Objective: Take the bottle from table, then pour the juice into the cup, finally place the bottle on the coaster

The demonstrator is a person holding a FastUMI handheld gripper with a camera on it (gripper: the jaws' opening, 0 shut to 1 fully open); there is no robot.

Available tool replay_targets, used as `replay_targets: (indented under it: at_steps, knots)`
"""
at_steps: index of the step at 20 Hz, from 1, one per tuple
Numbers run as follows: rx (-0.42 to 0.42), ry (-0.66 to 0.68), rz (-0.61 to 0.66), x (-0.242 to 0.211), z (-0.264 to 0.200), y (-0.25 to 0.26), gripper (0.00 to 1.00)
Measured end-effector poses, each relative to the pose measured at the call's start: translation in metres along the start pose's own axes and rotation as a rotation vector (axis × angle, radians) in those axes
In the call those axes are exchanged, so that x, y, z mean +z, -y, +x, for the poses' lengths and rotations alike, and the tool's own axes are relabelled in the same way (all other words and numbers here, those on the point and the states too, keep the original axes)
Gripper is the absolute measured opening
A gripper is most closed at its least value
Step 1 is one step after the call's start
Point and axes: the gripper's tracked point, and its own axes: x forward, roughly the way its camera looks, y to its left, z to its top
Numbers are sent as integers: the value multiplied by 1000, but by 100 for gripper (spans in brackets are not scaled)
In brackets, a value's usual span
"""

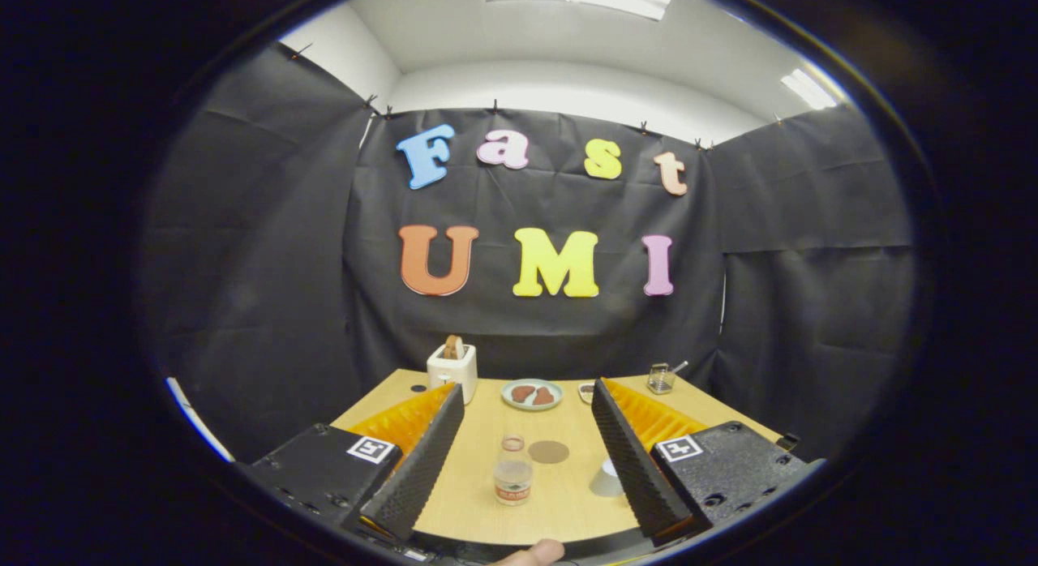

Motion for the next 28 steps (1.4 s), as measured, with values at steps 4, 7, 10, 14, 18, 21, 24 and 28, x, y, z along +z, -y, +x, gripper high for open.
replay_targets:
  at_steps: [4, 7, 10, 14, 18, 21, 24, 28]
  knots:
    - [15, 13, 30, -18, 8, -9, 100]
    - [17, 17, 37, -40, 17, -14, 100]
    - [3, -1, 30, -67, 29, -13, 100]
    - [-10, -2, 21, -103, 48, -12, 100]
    - [28, 22, 47, -143, 70, -19, 100]
    - [17, 18, 59, -175, 89, -16, 100]
    - [13, -2, 13, -199, 109, -17, 100]
    - [-10, -24, -5, -225, 132, -17, 100]
